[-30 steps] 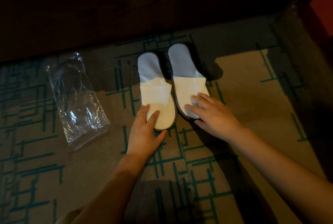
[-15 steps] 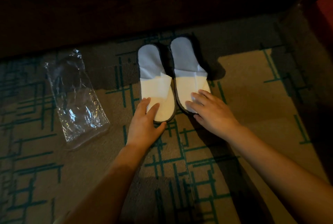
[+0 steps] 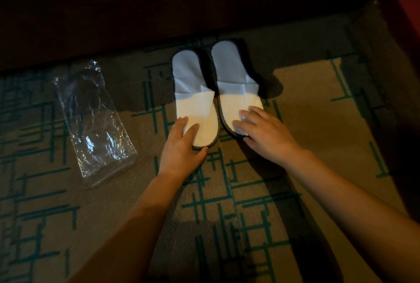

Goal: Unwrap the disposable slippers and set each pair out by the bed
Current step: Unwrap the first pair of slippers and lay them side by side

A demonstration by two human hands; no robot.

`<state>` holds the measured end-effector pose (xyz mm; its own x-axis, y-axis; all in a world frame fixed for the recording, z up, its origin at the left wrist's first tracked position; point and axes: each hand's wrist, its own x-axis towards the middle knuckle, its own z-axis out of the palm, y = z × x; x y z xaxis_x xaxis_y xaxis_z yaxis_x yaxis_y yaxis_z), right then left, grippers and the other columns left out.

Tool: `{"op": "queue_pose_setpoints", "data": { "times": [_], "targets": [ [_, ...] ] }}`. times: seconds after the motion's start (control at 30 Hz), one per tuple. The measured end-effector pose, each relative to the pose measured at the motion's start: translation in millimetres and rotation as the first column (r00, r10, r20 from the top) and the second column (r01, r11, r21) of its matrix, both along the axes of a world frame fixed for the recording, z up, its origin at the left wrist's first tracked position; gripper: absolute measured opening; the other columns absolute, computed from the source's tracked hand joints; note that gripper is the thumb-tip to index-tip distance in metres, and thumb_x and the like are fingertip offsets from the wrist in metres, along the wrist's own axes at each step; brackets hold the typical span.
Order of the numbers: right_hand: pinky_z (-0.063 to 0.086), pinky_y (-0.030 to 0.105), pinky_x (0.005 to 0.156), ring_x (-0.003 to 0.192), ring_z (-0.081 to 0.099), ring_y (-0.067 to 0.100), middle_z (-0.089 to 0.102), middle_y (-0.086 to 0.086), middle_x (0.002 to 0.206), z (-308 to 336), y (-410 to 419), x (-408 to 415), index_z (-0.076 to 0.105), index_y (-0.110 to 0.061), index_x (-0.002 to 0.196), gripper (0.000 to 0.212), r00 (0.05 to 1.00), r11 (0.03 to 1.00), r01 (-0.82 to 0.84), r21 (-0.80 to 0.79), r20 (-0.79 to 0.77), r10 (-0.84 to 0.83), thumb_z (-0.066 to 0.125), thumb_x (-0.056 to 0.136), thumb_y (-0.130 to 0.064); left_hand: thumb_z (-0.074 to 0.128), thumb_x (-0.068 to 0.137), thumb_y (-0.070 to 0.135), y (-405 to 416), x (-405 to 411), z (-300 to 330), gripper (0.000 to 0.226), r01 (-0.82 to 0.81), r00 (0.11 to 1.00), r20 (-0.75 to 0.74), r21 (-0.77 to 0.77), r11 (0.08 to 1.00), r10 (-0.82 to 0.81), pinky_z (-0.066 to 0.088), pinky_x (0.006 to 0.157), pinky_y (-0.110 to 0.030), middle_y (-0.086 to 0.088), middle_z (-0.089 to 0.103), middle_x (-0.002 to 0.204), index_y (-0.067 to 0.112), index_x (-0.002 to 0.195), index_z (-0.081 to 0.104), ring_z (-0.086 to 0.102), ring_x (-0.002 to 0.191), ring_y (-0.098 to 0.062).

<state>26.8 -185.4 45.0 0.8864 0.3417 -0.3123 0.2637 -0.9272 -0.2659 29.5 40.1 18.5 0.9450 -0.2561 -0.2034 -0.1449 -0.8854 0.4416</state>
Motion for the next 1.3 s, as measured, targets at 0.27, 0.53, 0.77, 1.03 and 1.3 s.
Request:
{"op": "queue_pose_setpoints", "data": {
  "times": [0.27,0.53,0.77,1.03,1.3],
  "targets": [
    [0.03,0.043,0.111,0.143,0.016,0.028,0.03,0.007,0.15,-1.8,1.2,-2.1,0.041,-0.022,0.135,0.047,1.0,1.0,0.012,-0.027,-0.003,-0.012,0.052,0.09,-0.019,0.068,0.077,0.03,-0.2,-2.8,4.6,0.063,0.024,1.0,-0.005,0.036,0.999,-0.024,0.032,0.111,-0.044,-0.018,0.03,0.149,0.011,0.133,0.045,0.028,0.138,-0.034],
    [0.051,0.044,0.079,0.108,0.055,0.032,0.061,0.012,0.112,1.2,11.6,-11.8,0.061,-0.011,0.113,0.033,0.987,0.999,0.046,0.03,0.153,-0.05,0.061,0.081,-0.02,0.067,0.077,0.031,5.0,-8.2,10.5,0.055,0.053,0.998,0.028,0.046,0.998,-0.055,0.043,0.103,-0.049,-0.019,0.046,0.139,0.01,0.126,0.053,0.044,0.128,-0.035],
    [0.048,0.036,0.054,0.072,0.062,0.037,0.064,0.017,0.074,35.2,31.5,-34.4,0.065,-0.002,0.077,0.017,0.98,0.983,0.178,-0.036,0.098,-0.174,0.066,0.073,-0.019,0.058,0.083,0.03,18.2,-19.0,59.6,0.045,0.174,0.978,-0.121,0.029,0.984,-0.17,0.048,0.087,-0.036,-0.011,0.063,0.119,0.015,0.125,0.053,0.059,0.108,-0.028],
    [0.047,0.035,0.077,0.103,0.059,0.032,0.061,0.014,0.111,182.5,59.3,-78.4,0.058,-0.008,0.105,0.029,0.884,0.925,0.353,-0.139,-0.274,-0.378,0.047,0.089,-0.03,0.054,0.082,0.036,52.3,-42.5,197.3,0.042,0.109,0.855,-0.518,0.132,0.985,-0.025,0.049,0.092,-0.039,-0.008,0.064,0.12,0.02,0.12,0.056,0.058,0.11,-0.027],
    [0.05,0.035,0.08,0.101,0.061,0.027,0.065,0.007,0.11,382.1,97.5,-112.5,0.057,-0.016,0.115,0.034,0.667,0.803,0.576,-0.153,-0.48,-0.57,0.048,0.089,-0.036,0.053,0.08,0.038,92.8,-75.0,397.2,0.042,-0.045,0.794,-0.584,0.222,0.974,0.17,0.051,0.089,-0.037,-0.004,0.065,0.115,0.021,0.118,0.057,0.06,0.106,-0.024]
  ]
}}
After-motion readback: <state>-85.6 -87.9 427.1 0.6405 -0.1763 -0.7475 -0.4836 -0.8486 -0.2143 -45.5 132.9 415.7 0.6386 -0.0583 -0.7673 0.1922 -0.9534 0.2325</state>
